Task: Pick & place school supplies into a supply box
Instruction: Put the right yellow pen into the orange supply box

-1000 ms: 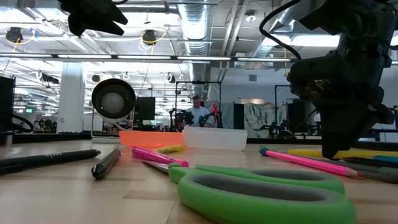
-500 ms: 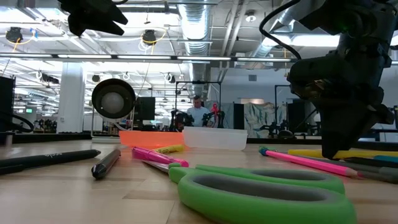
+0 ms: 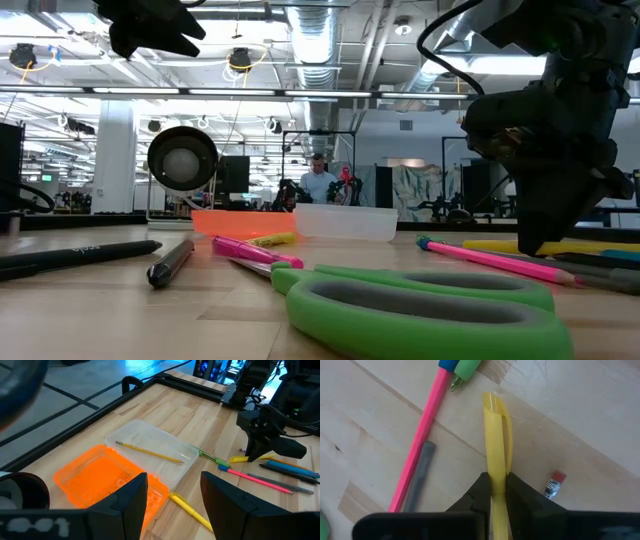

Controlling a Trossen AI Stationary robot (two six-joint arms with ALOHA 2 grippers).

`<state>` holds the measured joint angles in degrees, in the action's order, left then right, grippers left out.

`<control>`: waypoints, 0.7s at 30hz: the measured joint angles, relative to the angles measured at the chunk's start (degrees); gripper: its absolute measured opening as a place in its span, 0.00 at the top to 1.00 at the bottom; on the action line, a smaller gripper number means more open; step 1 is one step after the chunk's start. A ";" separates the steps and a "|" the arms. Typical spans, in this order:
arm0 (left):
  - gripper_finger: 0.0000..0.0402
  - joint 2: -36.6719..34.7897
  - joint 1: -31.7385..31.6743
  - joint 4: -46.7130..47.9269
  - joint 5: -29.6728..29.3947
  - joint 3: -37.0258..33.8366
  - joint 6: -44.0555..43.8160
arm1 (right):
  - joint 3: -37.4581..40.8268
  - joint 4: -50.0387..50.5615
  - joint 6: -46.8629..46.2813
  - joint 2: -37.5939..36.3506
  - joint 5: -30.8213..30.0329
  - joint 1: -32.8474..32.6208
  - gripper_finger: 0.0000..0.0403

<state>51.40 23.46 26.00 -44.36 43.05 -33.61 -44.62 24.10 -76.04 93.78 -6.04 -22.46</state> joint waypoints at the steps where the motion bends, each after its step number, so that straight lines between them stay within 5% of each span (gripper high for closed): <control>1: 0.57 0.00 0.00 0.00 -0.02 0.00 0.00 | 0.00 0.02 -0.01 -0.09 -0.01 0.00 0.94; 21: 0.57 0.00 0.00 0.00 0.10 0.00 0.00 | 0.12 -0.55 -0.01 -1.12 -1.93 -0.02 0.95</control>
<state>51.40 23.46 26.00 -44.26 43.05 -33.61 -44.50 23.55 -76.05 92.66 -7.97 -22.48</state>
